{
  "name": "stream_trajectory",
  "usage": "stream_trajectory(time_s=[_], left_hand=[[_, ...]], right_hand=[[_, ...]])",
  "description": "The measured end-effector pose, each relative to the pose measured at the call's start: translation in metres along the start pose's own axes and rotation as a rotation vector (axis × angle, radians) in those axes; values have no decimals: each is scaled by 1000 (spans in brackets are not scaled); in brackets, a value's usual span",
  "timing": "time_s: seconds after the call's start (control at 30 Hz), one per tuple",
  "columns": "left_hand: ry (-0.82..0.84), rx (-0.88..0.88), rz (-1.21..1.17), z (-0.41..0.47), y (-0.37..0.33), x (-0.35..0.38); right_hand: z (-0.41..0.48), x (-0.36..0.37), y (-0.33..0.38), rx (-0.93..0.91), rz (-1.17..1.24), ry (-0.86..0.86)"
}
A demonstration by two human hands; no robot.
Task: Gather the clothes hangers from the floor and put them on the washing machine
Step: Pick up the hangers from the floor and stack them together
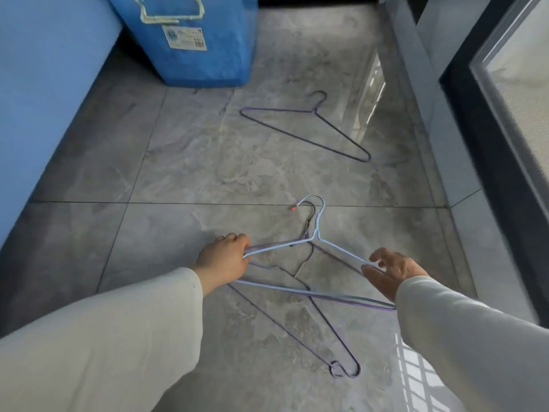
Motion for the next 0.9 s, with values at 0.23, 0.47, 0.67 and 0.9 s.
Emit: stream_trajectory(time_s=[0.23,0.47,0.67,0.9], left_hand=[[-14,-24,28,19,11,26],[-1,26,78,25,16,37],[1,67,89,23,15,35],[56,202,22,15,10,17]], right_hand=[[27,23,10,-13,-103,12],[36,43,20,-18,-130,38],[38,48,24,-18,-165,26],[15,49,16,-4,-148,28]])
Point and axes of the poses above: each hand's wrist, its own z-axis towards the middle knuckle, its own x-axis out of the palm, y = z × x, the point moved 3 cm from there along z, towards the middle knuckle, and after that the axes turned 8 degrees about x, right-handed, at the moved point
